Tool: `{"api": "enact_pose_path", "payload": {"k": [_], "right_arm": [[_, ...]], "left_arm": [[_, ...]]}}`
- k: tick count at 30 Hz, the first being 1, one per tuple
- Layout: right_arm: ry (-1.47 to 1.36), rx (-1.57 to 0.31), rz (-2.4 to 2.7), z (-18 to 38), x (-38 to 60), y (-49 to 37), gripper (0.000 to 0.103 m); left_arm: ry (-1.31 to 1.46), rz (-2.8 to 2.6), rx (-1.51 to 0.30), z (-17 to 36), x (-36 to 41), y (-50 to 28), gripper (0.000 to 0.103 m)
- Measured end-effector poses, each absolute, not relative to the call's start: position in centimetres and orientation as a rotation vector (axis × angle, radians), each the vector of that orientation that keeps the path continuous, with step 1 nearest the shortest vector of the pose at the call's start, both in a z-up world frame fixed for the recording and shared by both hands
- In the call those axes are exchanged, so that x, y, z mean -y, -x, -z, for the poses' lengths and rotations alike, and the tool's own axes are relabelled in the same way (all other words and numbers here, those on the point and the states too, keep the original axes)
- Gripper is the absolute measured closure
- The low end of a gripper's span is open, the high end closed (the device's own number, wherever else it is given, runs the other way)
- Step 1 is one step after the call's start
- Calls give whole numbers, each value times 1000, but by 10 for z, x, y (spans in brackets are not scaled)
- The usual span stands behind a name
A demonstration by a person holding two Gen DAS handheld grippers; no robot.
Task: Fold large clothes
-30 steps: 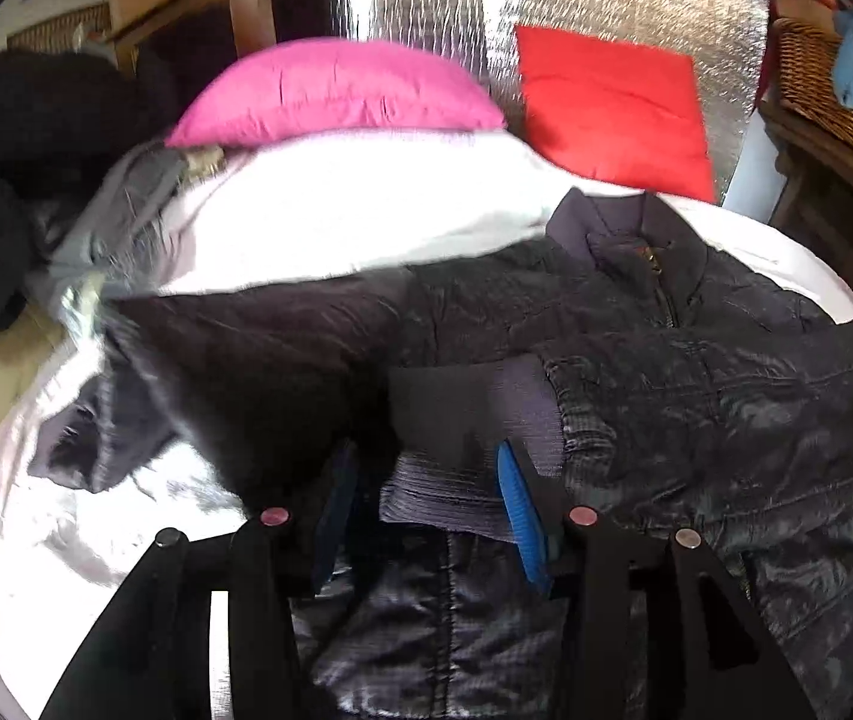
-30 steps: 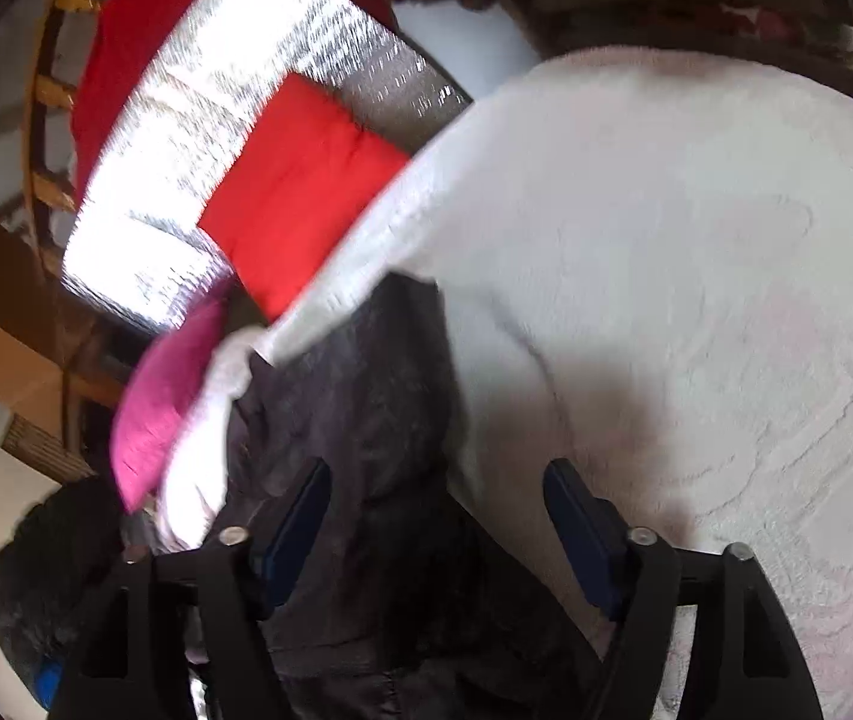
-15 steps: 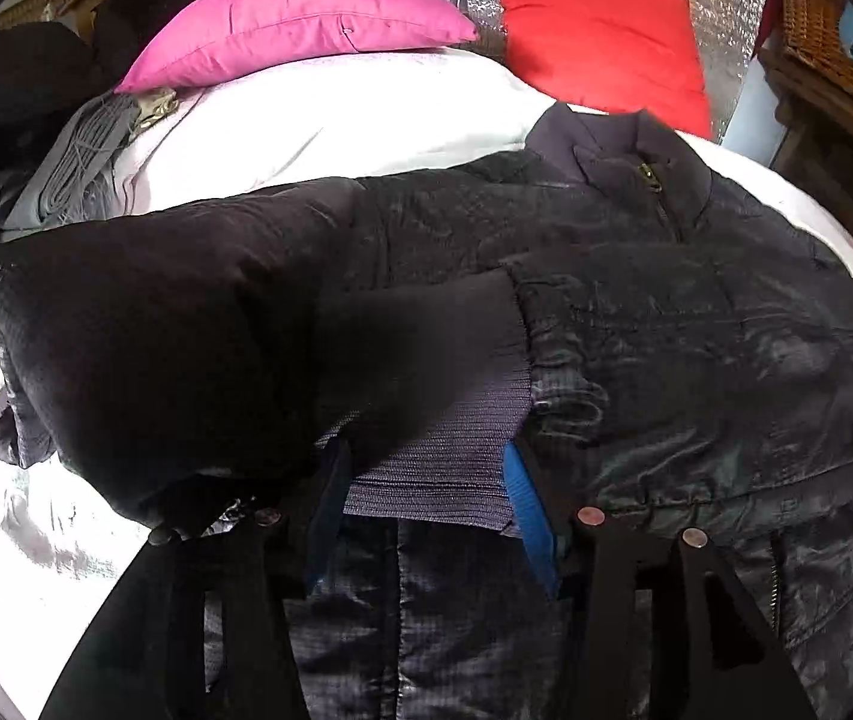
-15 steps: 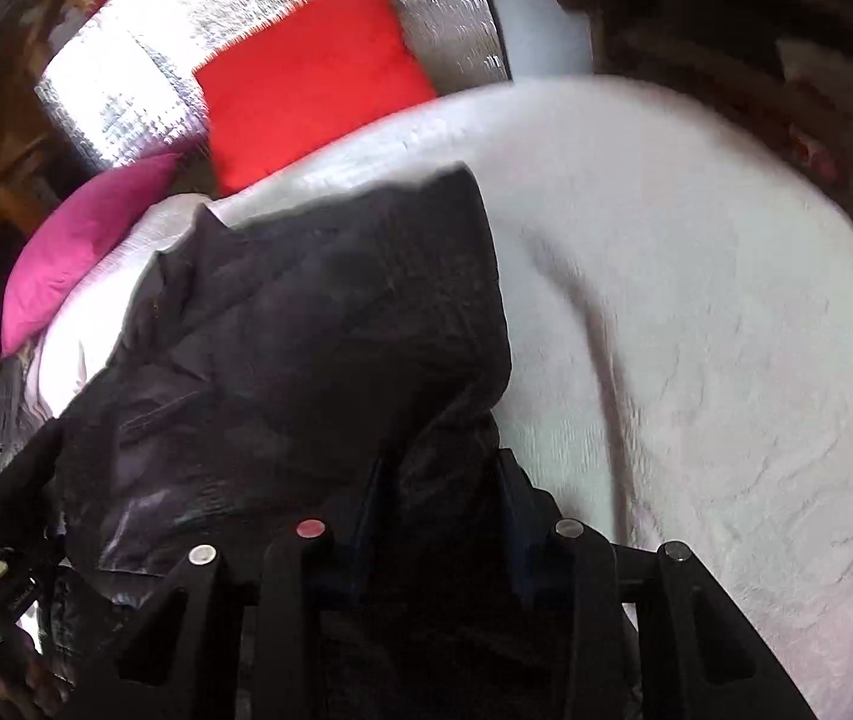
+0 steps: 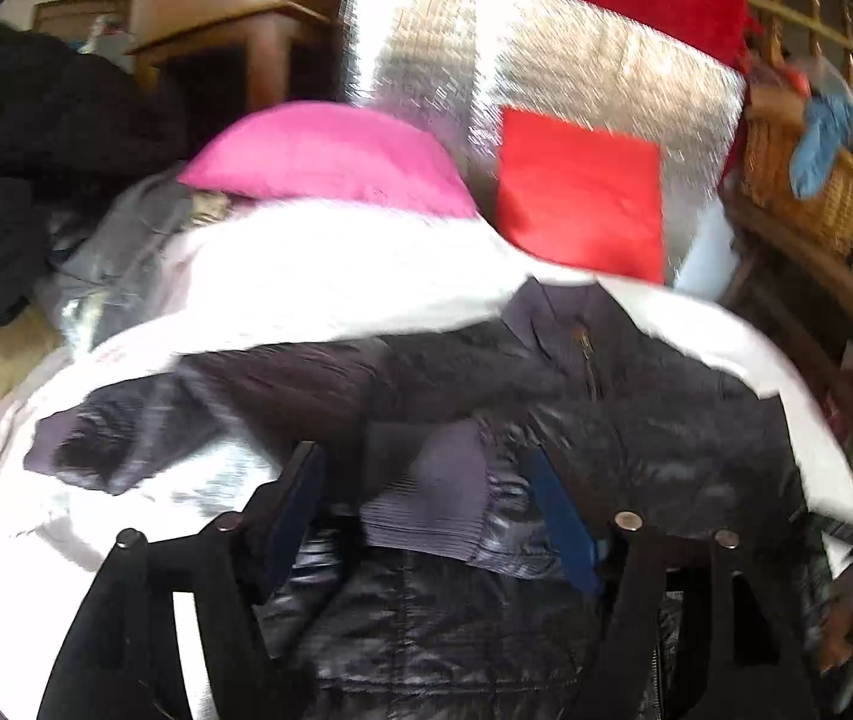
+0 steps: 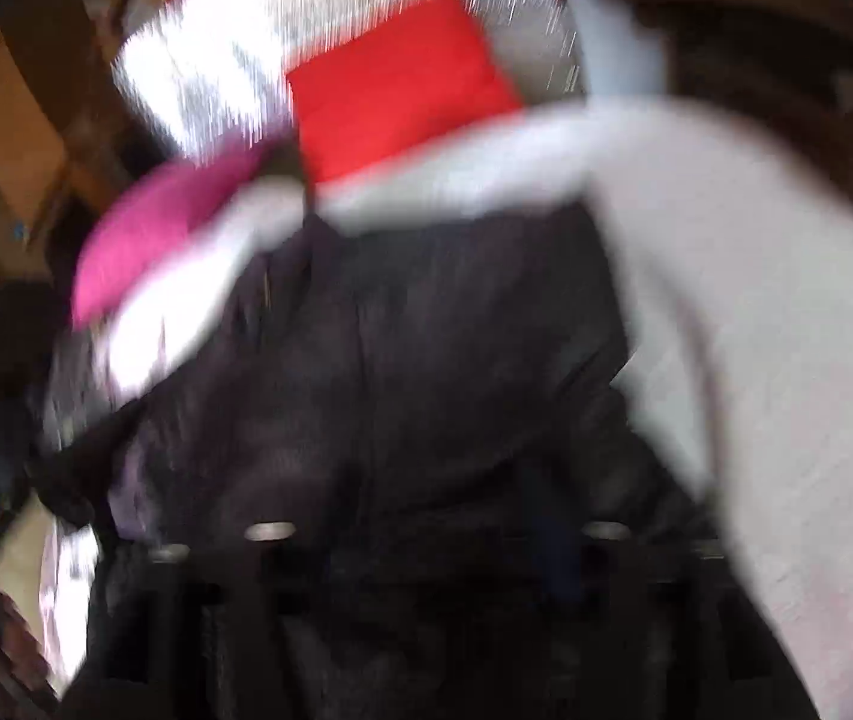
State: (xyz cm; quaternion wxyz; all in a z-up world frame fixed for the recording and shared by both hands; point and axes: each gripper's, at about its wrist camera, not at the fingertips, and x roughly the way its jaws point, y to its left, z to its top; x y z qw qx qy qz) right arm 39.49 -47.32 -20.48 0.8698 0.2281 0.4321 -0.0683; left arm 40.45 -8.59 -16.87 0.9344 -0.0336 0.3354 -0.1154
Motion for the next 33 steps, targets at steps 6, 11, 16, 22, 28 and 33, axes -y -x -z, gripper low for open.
{"api": "enact_pose_path", "payload": {"k": [6, 11, 16, 22, 28, 33], "right_arm": [[-349, -847, 160, 186, 443, -384, 37], [-341, -728, 121, 158, 431, -359, 37], [-344, -702, 117, 156, 433, -357, 37], [-347, -722, 130, 169, 433, -369, 37], [-338, -733, 132, 175, 434, -376, 37], [-352, -751, 134, 181, 438, -380, 37]], "left_arm": [[196, 99, -674, 162, 5, -391, 24], [405, -18, -742, 191, -80, -396, 22], [683, -70, -806, 231, -134, -416, 22], [877, -76, -828, 265, -153, -444, 23], [954, -80, -817, 284, -160, -468, 25], [966, -112, -813, 299, -167, -487, 63]]}}
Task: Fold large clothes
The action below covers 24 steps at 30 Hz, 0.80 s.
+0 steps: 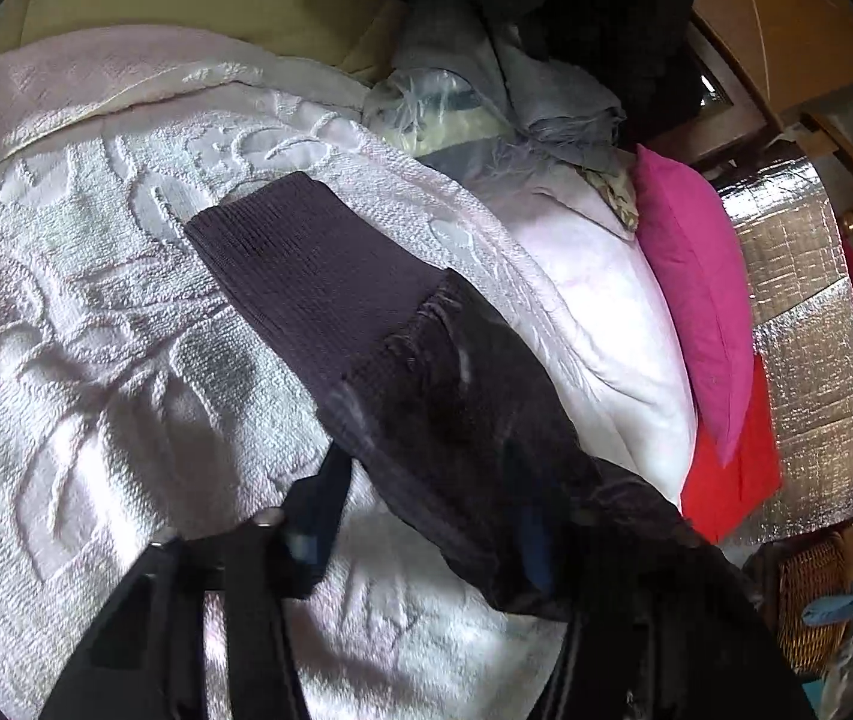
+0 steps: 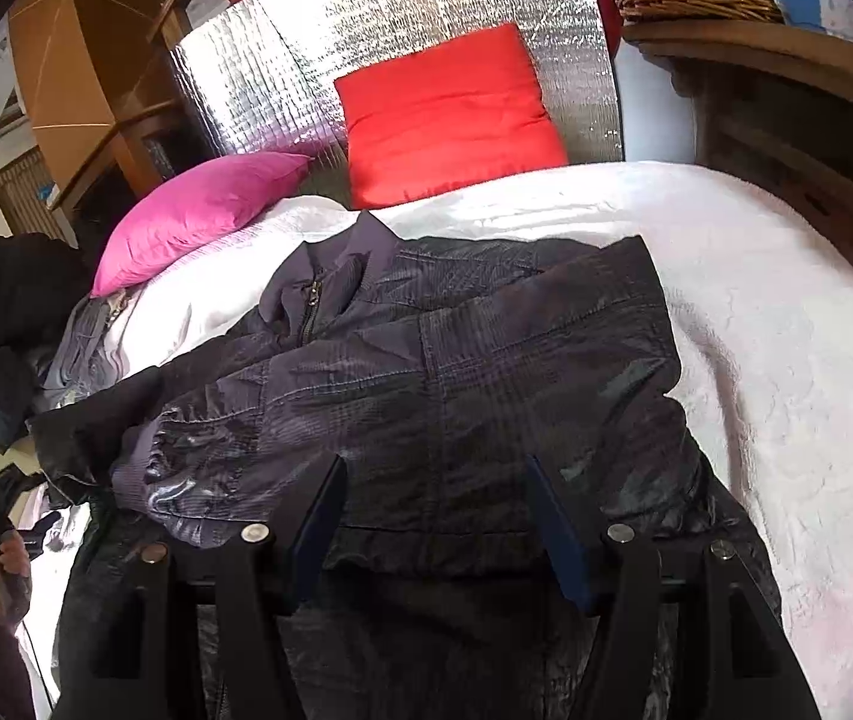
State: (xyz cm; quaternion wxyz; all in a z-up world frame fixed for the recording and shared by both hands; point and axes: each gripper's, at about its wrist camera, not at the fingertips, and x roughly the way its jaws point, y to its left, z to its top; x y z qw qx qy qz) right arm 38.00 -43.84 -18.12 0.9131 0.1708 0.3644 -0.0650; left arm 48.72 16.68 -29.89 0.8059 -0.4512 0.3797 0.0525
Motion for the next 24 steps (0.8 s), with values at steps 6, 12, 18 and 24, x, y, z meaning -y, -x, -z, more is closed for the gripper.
{"api": "enact_pose_path", "payload": {"k": [6, 12, 18, 24], "right_arm": [[-353, -741, 144, 180, 444, -378, 37], [-393, -702, 168, 171, 458, -368, 37], [-443, -673, 199, 165, 477, -356, 37], [-511, -645, 222, 161, 497, -345, 37]], "left_arm": [[851, -128, -726, 274, -157, -484, 94], [599, 3, -581, 194, -93, -464, 96], [420, 216, -479, 138, -5, -427, 96], [225, 441, -522, 139, 107, -400, 96]]}}
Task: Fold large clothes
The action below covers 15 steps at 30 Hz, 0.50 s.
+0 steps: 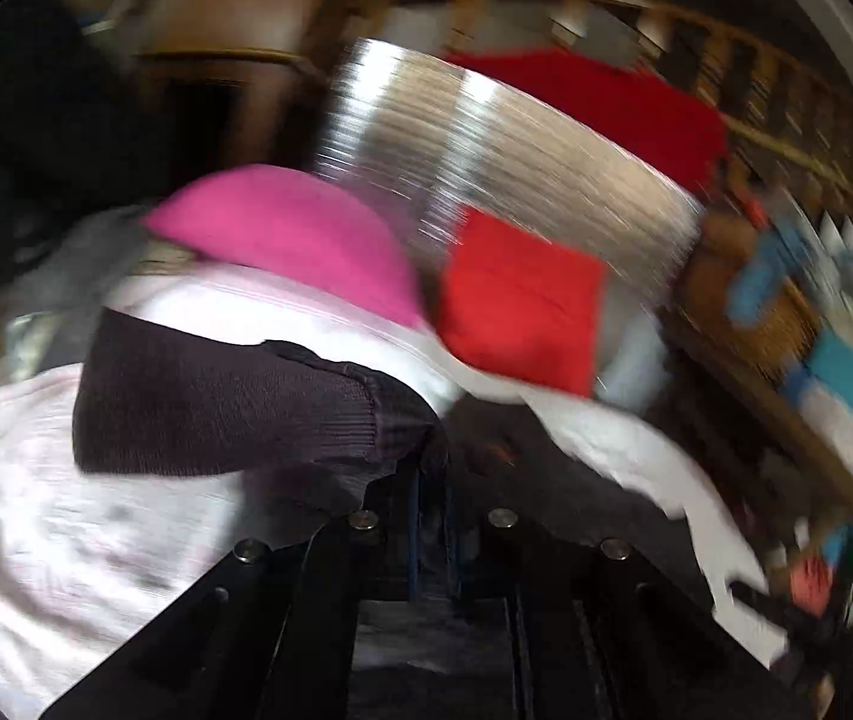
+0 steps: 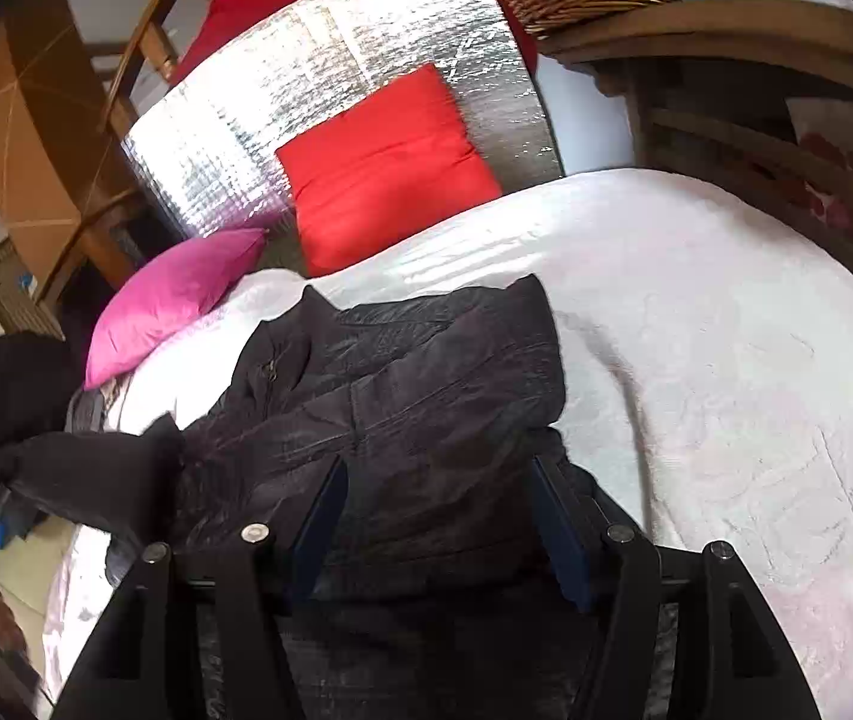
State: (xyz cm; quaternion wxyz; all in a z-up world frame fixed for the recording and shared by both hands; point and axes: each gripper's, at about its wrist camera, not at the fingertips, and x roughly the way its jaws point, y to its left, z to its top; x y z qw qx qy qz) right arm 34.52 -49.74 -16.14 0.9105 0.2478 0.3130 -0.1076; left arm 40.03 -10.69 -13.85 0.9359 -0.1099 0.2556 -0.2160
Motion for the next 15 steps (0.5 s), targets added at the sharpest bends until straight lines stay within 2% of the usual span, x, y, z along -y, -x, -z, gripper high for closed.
{"api": "enact_pose_path", "payload": {"k": [6, 13, 14, 15], "right_arm": [[-554, -632, 243, 162, 512, -340, 37], [-577, -632, 246, 163, 522, -338, 37], [-580, -632, 247, 164, 523, -337, 37], [-584, -633, 247, 164, 524, -337, 37]], "left_arm": [[21, 579, -588, 168, 203, -383, 96], [-126, 655, -682, 201, 259, -376, 95], [-139, 664, -690, 205, 264, -371, 93], [-152, 674, -701, 207, 267, -372, 84]]}}
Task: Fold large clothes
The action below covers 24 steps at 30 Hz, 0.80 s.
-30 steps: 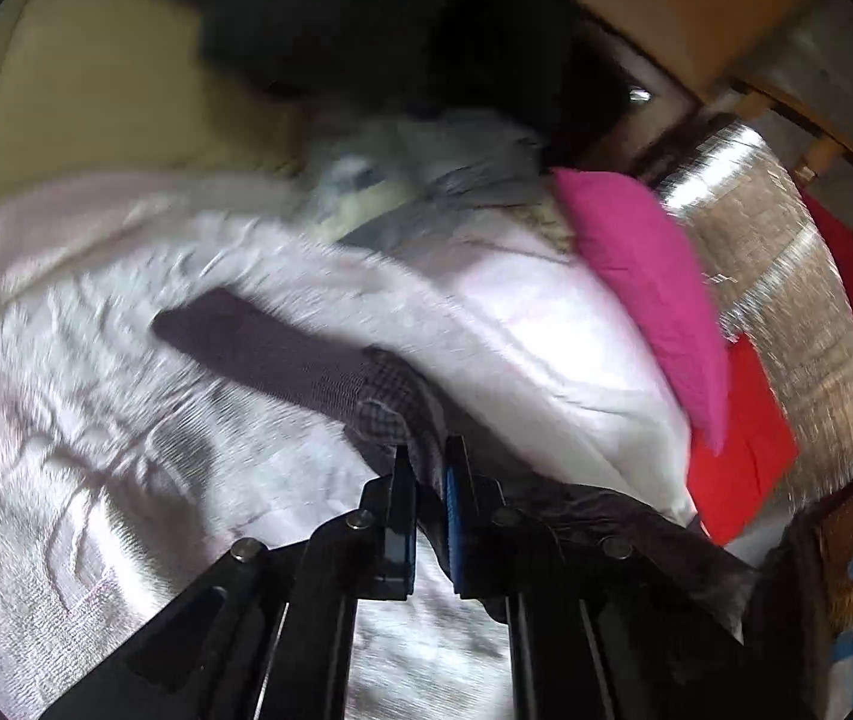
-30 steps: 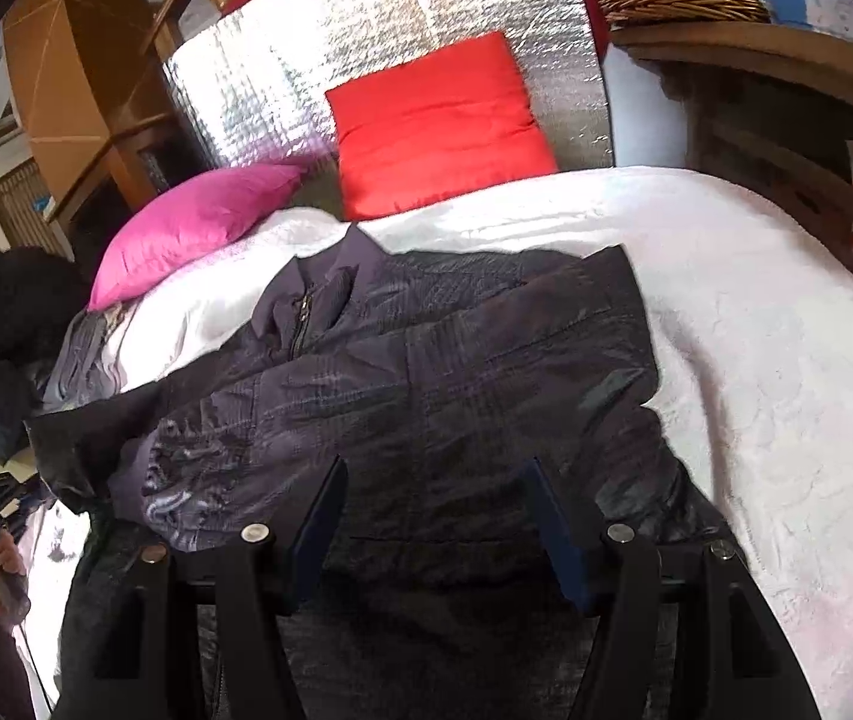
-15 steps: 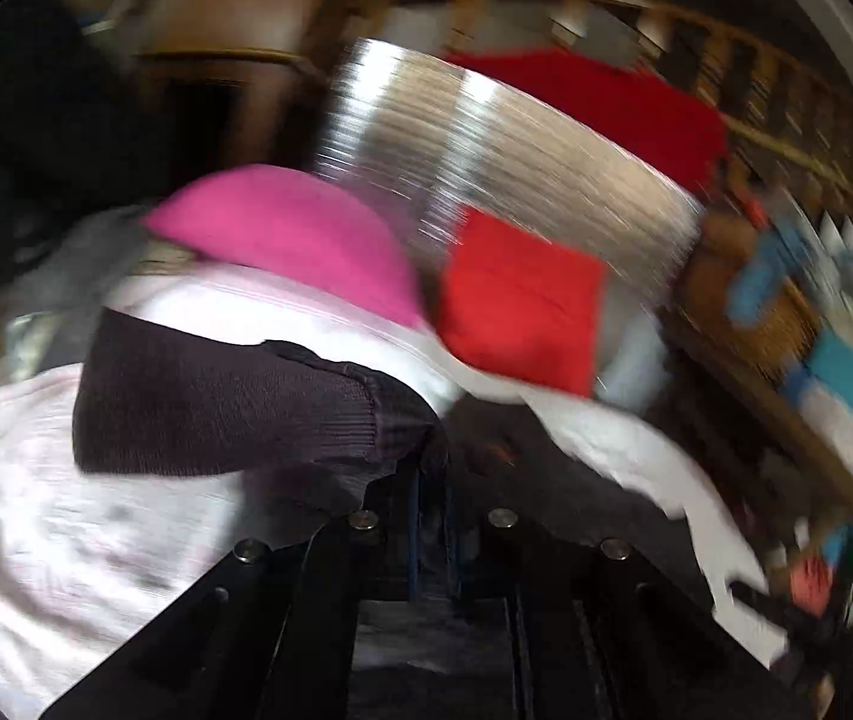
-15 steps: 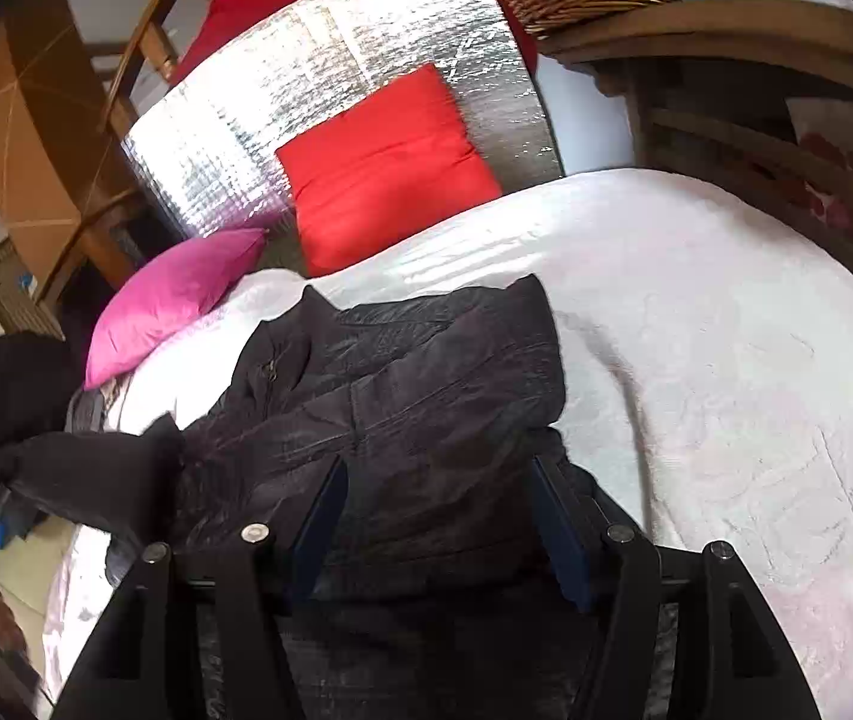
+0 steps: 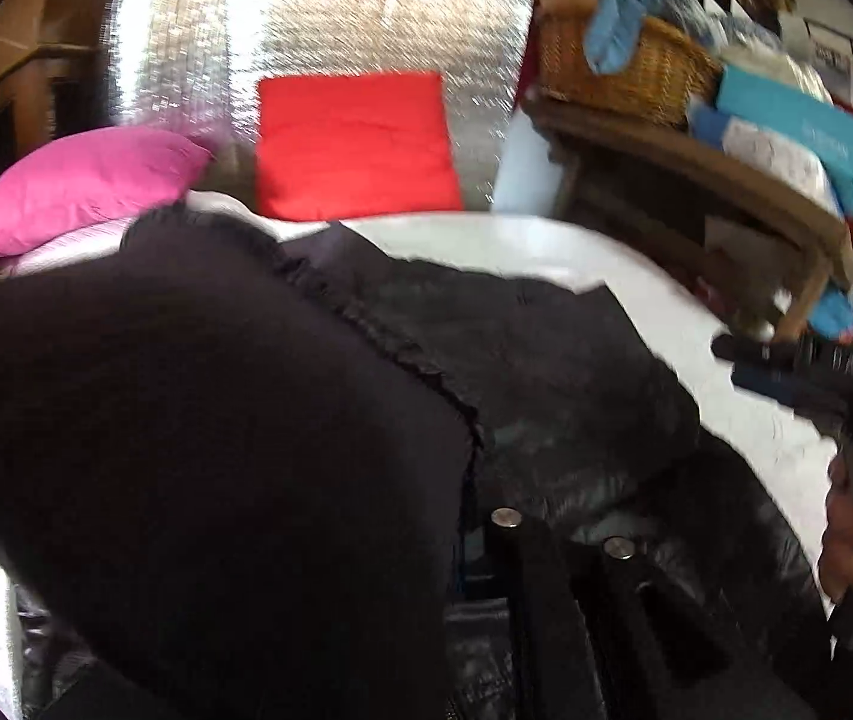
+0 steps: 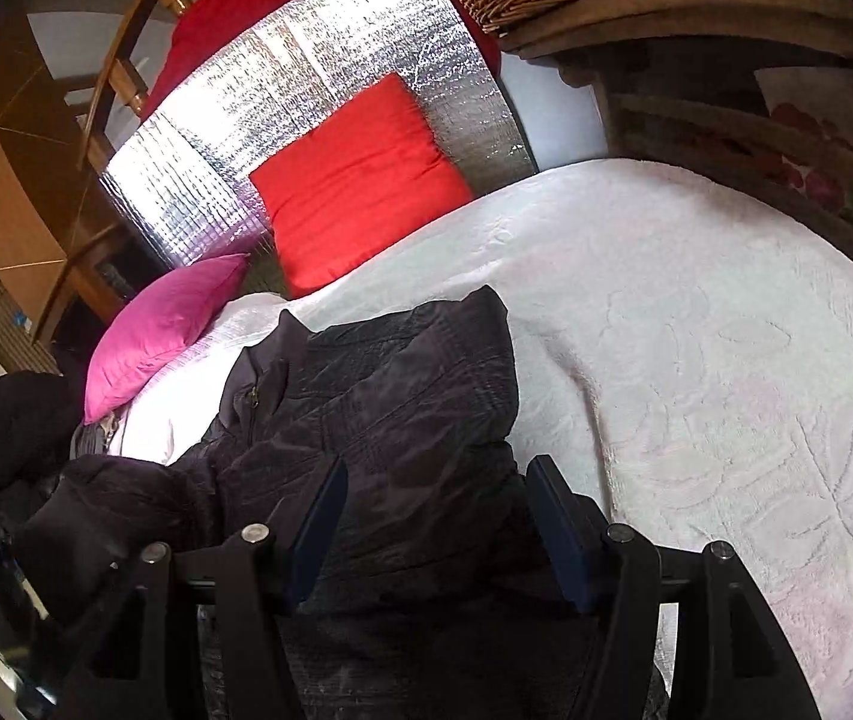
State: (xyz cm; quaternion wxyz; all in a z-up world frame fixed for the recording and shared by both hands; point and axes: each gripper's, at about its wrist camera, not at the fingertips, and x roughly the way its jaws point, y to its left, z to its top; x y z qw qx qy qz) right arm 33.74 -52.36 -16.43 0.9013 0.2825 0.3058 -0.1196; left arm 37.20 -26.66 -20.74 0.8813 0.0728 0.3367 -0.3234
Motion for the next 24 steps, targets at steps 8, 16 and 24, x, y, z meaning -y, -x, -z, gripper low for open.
{"api": "enact_pose_path", "payload": {"k": [8, 16, 24], "right_arm": [[-603, -642, 222, 167, 523, -339, 37], [-598, -710, 91, 175, 502, -354, 36], [-445, -832, -41, 187, 447, -374, 28]], "left_arm": [[-114, 778, -637, 170, 244, -352, 31], [162, 685, -548, 132, 151, -377, 23], [239, 308, -774, 180, 87, -433, 23]]}}
